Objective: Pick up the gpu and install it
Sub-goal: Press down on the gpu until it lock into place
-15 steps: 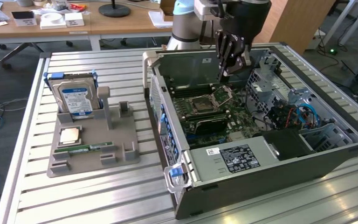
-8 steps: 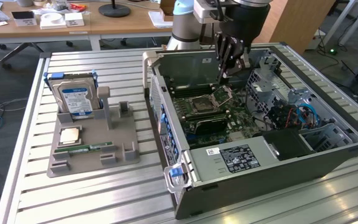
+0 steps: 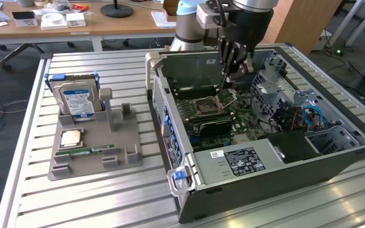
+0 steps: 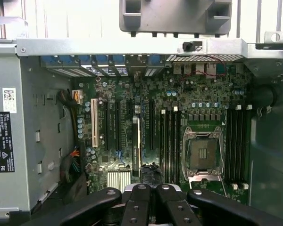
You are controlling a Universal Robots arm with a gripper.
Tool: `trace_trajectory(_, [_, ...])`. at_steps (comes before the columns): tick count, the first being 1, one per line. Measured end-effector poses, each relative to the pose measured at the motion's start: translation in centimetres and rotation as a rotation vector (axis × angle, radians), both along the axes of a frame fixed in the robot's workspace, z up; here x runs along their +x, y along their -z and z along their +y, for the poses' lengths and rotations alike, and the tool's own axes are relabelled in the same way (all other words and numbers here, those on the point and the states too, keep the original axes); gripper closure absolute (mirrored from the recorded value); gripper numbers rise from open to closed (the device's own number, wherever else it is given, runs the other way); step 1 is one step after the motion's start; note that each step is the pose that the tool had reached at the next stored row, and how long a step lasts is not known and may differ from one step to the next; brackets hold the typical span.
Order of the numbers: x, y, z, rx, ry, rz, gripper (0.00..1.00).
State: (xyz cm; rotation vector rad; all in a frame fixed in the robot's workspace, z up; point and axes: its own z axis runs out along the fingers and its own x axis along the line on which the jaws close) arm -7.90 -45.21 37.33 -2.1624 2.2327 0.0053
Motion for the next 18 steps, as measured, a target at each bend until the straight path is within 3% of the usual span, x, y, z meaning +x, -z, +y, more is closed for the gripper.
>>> trace_trajectory(10, [0.0, 0.47, 0.0, 0.0004, 0.0, -0.0002, 0.89])
trace_trajectory(18, [0.0, 1.61, 0.0, -0.0002, 0.0, 0.0001, 0.89])
